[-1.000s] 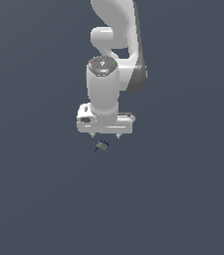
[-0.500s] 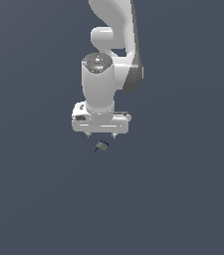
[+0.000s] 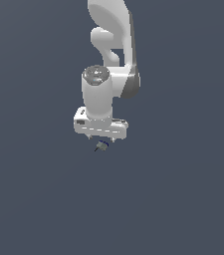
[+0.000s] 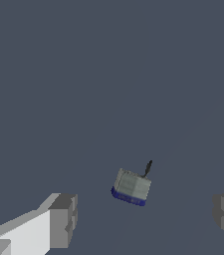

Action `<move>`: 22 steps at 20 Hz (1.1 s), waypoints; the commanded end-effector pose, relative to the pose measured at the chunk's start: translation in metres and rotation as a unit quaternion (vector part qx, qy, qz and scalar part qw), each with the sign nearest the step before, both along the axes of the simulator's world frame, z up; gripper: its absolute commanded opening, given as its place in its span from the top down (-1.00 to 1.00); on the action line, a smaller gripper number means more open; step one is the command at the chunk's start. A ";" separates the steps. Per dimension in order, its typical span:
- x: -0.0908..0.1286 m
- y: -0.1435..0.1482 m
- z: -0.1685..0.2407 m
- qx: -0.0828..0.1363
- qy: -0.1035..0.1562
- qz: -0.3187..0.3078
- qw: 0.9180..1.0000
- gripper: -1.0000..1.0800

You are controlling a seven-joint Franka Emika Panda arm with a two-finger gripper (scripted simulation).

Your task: Pick up the object and move it to a goal position.

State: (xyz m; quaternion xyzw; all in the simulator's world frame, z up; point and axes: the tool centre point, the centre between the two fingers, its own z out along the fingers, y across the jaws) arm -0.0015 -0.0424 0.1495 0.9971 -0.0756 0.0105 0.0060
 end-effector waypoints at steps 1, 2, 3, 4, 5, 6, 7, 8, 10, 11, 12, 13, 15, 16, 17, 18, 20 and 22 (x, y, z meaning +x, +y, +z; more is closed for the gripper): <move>-0.004 -0.002 -0.014 0.003 0.002 -0.028 1.000 -0.92; -0.006 -0.002 -0.021 0.004 0.002 -0.041 0.999 -0.92; -0.008 -0.003 -0.028 0.005 0.003 -0.055 0.998 -0.92; -0.011 -0.004 -0.035 0.006 0.004 -0.069 0.998 -0.92; -0.013 -0.005 -0.041 0.006 0.004 -0.082 0.997 -0.92; -0.015 -0.006 -0.047 0.007 0.005 -0.094 0.995 -0.92; -0.017 -0.007 -0.053 0.008 0.005 -0.106 0.994 -0.92; -0.019 -0.008 -0.058 0.008 0.006 -0.117 0.993 -0.92; -0.023 -0.009 -0.067 0.008 0.007 -0.136 0.991 -0.92; -0.025 -0.010 -0.071 0.008 0.007 -0.144 0.990 -0.92; -0.026 -0.010 -0.074 0.009 0.007 -0.151 0.988 -0.92; -0.028 -0.011 -0.077 0.009 0.008 -0.158 0.987 -0.92; -0.030 -0.012 -0.082 0.009 0.008 -0.168 0.986 -0.92; -0.031 -0.012 -0.084 0.009 0.008 -0.172 0.985 -0.92; -0.031 -0.013 -0.085 0.009 0.008 -0.175 0.985 -0.92; -0.032 -0.013 -0.086 0.008 0.009 -0.177 0.984 -0.92; -0.032 -0.013 -0.087 0.008 0.009 -0.179 0.984 -0.92; -0.032 -0.013 -0.086 0.008 0.009 -0.176 0.984 -0.92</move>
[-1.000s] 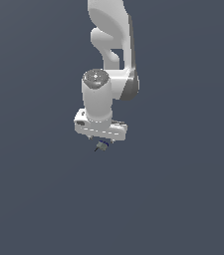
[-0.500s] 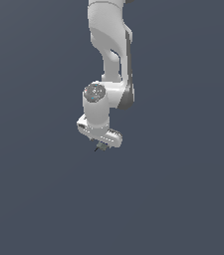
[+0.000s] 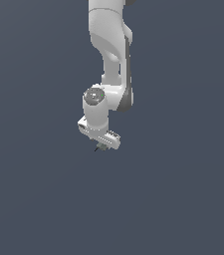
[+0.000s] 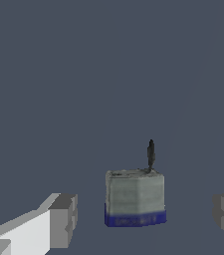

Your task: Pick up the object and move it to a goal position.

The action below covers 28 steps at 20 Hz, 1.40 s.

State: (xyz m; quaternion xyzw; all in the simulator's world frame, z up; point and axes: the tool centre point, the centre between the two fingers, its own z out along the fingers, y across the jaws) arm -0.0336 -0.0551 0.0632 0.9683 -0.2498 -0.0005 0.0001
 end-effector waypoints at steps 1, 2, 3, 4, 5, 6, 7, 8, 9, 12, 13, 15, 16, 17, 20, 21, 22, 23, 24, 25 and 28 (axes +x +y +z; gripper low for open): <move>0.000 0.000 -0.001 0.000 0.000 0.000 1.000 -0.92; 0.000 0.000 -0.003 0.000 0.000 0.000 1.000 -0.92; 0.000 0.000 -0.005 0.000 0.000 0.000 1.000 -0.92; 0.000 0.000 -0.008 0.000 0.000 0.000 1.000 -0.92; 0.000 0.000 -0.012 0.000 0.000 -0.001 1.000 -0.92; -0.001 0.000 -0.016 0.000 0.000 -0.001 1.000 -0.92; -0.001 0.000 -0.021 0.000 0.000 -0.001 1.000 -0.92; -0.001 0.000 -0.026 0.000 0.000 -0.002 1.000 -0.92; -0.001 0.000 -0.032 0.000 0.000 -0.002 1.000 -0.92; -0.001 0.000 -0.044 0.000 0.000 -0.003 1.000 -0.92; -0.001 0.000 -0.046 0.000 0.000 -0.003 1.000 -0.92; -0.001 0.000 -0.050 0.000 0.000 -0.003 1.000 -0.92; -0.001 0.000 -0.050 0.000 0.000 -0.003 1.000 -0.92; 0.000 0.000 -0.051 0.000 0.000 -0.003 1.000 -0.92; 0.000 0.000 -0.051 0.000 0.000 -0.003 1.000 1.00; 0.000 0.000 -0.051 0.000 0.000 -0.003 1.000 1.00; 0.000 0.000 -0.051 0.000 0.000 -0.003 1.000 1.00; 0.000 0.000 -0.051 0.000 0.000 -0.003 1.000 1.00; 0.000 0.000 -0.051 0.000 0.000 -0.003 1.000 1.00; 0.000 0.000 -0.051 0.000 0.000 -0.003 1.000 1.00; -0.001 0.000 -0.050 0.000 -0.001 -0.003 1.000 1.00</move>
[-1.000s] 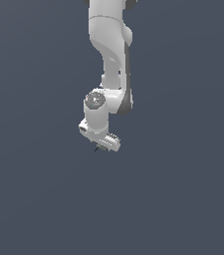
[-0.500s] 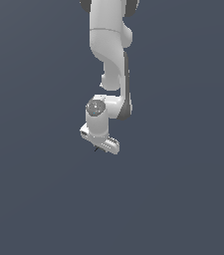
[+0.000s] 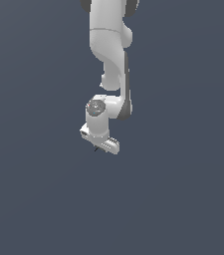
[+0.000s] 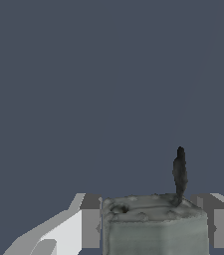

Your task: Pick up the object and move it to a goal position.

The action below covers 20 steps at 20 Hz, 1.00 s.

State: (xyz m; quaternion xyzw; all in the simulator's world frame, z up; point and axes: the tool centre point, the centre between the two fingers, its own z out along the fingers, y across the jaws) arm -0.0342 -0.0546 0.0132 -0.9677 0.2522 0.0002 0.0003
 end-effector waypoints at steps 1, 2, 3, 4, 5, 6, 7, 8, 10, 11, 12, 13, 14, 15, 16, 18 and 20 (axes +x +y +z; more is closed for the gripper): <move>0.000 0.000 0.000 0.000 -0.001 0.000 1.000 1.00; 0.001 0.000 0.001 0.000 -0.002 -0.001 1.000 1.00; 0.003 0.000 0.002 -0.001 -0.004 -0.002 1.000 1.00; 0.005 0.001 0.004 -0.002 -0.006 -0.003 1.000 1.00; 0.008 0.002 0.007 -0.002 -0.010 -0.005 1.000 1.00; 0.011 0.002 0.010 -0.003 -0.014 -0.007 1.000 1.00; 0.015 0.003 0.013 -0.005 -0.019 -0.010 1.000 1.00; 0.019 0.004 0.018 -0.006 -0.025 -0.013 1.000 1.00; 0.029 0.006 0.028 -0.009 -0.038 -0.019 0.999 1.00; 0.035 0.007 0.033 -0.011 -0.046 -0.023 0.999 1.00; 0.041 0.008 0.040 -0.013 -0.054 -0.027 0.998 1.00; 0.047 0.010 0.047 -0.016 -0.063 -0.032 0.997 1.00; 0.054 0.011 0.054 -0.018 -0.072 -0.037 0.997 1.00; 0.060 0.013 0.062 -0.020 -0.082 -0.042 0.996 1.00; 0.067 0.014 0.071 -0.023 -0.093 -0.047 0.994 1.00; 0.082 0.017 0.090 -0.029 -0.115 -0.058 0.991 1.00; 0.096 0.020 0.110 -0.035 -0.138 -0.070 0.987 1.00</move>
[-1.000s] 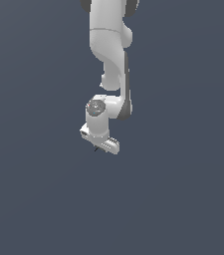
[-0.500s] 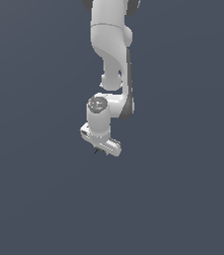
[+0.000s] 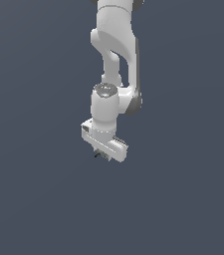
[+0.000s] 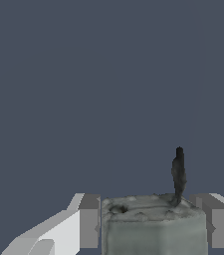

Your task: Pick up the object and move it to a goal position.

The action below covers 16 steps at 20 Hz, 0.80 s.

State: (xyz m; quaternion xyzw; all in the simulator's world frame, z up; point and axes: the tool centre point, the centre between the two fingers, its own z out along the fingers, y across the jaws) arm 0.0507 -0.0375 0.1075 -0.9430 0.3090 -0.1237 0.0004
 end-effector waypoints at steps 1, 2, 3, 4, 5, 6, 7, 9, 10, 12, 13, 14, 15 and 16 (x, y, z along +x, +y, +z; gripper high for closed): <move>0.018 0.004 0.027 -0.007 -0.030 -0.015 0.999 1.00; 0.025 0.005 0.037 -0.010 -0.042 -0.021 0.999 1.00; 0.031 0.007 0.048 -0.014 -0.054 -0.027 0.998 1.00; 0.037 0.008 0.058 -0.017 -0.065 -0.033 0.997 1.00; 0.042 0.009 0.069 -0.020 -0.076 -0.038 0.996 1.00; 0.047 0.010 0.079 -0.023 -0.087 -0.044 0.995 1.00; 0.052 0.012 0.089 -0.026 -0.097 -0.049 0.994 1.00; 0.061 0.014 0.109 -0.032 -0.118 -0.060 0.991 1.00; 0.065 0.015 0.119 -0.034 -0.128 -0.065 0.989 1.00; 0.072 0.017 0.139 -0.040 -0.147 -0.075 0.985 1.00; 0.076 0.018 0.149 -0.043 -0.157 -0.080 0.983 1.00; 0.079 0.019 0.158 -0.046 -0.166 -0.085 0.981 1.00; 0.082 0.020 0.168 -0.049 -0.175 -0.090 0.979 1.00; 0.085 0.021 0.178 -0.051 -0.184 -0.095 0.977 1.00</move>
